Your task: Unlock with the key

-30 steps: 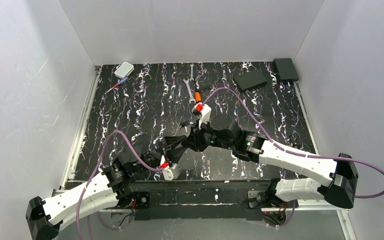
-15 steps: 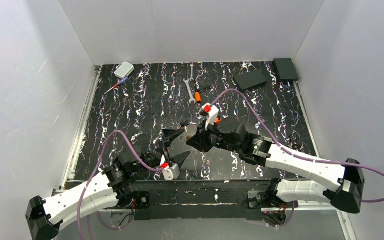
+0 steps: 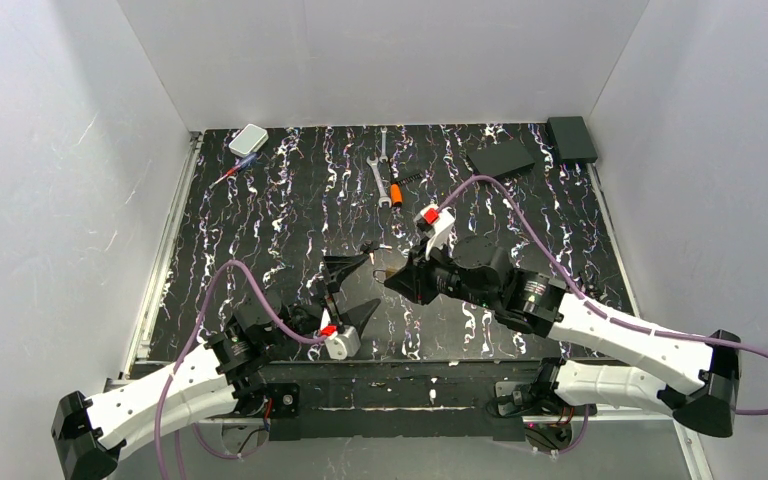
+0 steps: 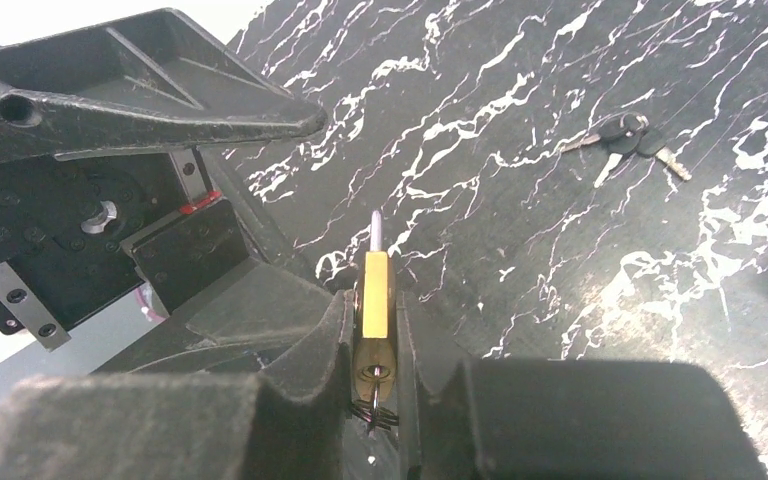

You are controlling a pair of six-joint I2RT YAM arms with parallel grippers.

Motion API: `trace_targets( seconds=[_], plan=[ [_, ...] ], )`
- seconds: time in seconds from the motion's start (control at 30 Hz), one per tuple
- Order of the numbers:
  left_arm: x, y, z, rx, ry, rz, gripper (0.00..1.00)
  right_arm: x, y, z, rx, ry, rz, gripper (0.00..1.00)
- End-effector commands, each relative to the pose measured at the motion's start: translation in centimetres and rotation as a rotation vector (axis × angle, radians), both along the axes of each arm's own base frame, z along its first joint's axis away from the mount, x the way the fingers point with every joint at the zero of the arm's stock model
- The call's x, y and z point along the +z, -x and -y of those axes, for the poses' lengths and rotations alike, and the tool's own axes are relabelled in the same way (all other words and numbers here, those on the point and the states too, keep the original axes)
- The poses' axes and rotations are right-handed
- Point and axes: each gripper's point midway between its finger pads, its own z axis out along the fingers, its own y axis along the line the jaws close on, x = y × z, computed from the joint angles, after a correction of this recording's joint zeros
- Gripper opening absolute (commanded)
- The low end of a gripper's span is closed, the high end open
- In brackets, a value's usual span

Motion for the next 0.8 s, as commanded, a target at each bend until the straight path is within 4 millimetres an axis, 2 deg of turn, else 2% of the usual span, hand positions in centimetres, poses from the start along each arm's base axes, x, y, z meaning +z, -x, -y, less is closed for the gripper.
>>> trace_targets(
  seconds=[0.0, 0.27, 0.37, 0.5, 0.57, 0.77],
  plan=[
    [1.9, 0.1, 0.1, -0.004, 0.032, 0.053, 0.97, 3.7, 1.0, -1.5, 0.054, -0.096, -0.044, 0.01],
    [1.5, 0.0, 0.2, -0.006, 0.012, 0.058, 0.78, 4.0, 2.1, -2.6, 0.11, -0.102, -0.12, 0.01],
    [1.5, -0.1, 0.2, -0.002, 0.01, 0.057, 0.64, 3.8, 2.1, -2.8, 0.113, -0.101, -0.135, 0.01],
    [1.5, -0.1, 0.2, -0.001, 0.006, 0.052, 0.36, 3.5, 2.3, -3.0, 0.115, -0.099, -0.156, 0.01],
    [1.6, -0.1, 0.2, -0.004, 0.006, 0.049, 0.27, 3.3, 2.3, -3.0, 0.114, -0.097, -0.163, 0.01],
    [1.3, 0.4, 0.4, -0.03, -0.009, 0.04, 0.17, 3.3, 2.3, -2.8, 0.113, -0.095, -0.15, 0.01]
  ],
)
